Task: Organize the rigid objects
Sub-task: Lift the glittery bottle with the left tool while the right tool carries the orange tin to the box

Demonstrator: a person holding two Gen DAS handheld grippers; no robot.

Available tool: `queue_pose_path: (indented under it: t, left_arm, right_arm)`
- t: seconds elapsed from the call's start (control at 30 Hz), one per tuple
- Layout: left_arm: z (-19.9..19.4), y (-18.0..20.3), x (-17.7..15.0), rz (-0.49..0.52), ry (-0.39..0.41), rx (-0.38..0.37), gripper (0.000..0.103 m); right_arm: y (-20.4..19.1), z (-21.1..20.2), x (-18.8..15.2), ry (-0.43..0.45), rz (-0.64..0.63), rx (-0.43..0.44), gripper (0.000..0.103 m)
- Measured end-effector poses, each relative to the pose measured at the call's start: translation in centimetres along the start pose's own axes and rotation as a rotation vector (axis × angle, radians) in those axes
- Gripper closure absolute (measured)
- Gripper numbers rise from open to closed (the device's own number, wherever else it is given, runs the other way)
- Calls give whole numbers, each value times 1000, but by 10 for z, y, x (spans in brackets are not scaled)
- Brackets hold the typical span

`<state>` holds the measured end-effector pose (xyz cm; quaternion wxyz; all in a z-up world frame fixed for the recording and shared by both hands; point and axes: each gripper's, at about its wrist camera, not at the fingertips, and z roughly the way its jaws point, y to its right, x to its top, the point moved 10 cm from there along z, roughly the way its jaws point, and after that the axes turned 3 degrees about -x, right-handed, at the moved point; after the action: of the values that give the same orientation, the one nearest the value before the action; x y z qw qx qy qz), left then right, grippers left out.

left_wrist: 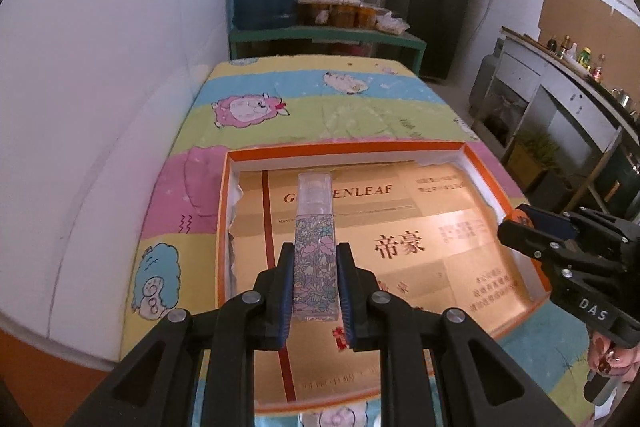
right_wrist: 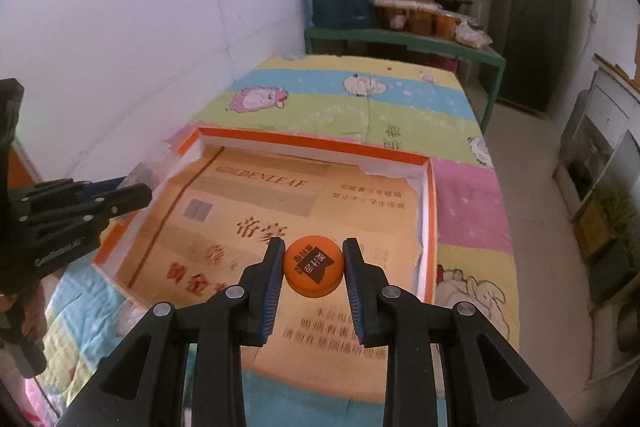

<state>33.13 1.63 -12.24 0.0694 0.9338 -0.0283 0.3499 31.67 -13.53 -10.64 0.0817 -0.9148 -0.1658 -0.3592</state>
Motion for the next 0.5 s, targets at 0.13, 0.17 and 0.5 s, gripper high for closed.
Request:
queue_pose_path:
  t: [0.13,0.17,0.5]
  left_arm:
    - [17,-3,-2,-8,-27,1,83]
    - [19,-3,-3,-7,-31,2,83]
    - [37,-7,-10,-4,-62,27,83]
  right_arm:
    - [0,26,3,-37,5,3,73]
    - [-1,31,3,-43,6,3,73]
    - [-1,56,2,-84,22,14,73]
